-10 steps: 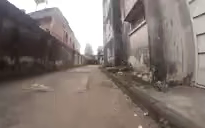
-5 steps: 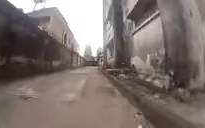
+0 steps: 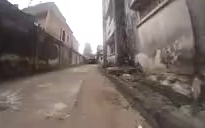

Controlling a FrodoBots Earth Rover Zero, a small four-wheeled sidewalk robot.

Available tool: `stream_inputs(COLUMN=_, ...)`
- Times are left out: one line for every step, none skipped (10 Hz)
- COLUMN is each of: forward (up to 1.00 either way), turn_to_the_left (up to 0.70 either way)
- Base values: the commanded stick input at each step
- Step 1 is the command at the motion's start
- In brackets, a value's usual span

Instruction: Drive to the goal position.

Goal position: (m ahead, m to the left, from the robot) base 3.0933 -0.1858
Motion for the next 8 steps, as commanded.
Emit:
stream_inputs(forward=1.00, turn_to_the_left=0.00)
stream_inputs(forward=1.00, turn_to_the_left=0.00)
stream_inputs(forward=1.00, turn_to_the_left=0.00)
stream_inputs(forward=1.00, turn_to_the_left=0.00)
stream_inputs(forward=1.00, turn_to_the_left=0.00)
stream_inputs(forward=1.00, turn_to_the_left=0.00)
stream_inputs(forward=1.00, turn_to_the_left=0.00)
stream_inputs(forward=1.00, turn_to_the_left=0.06)
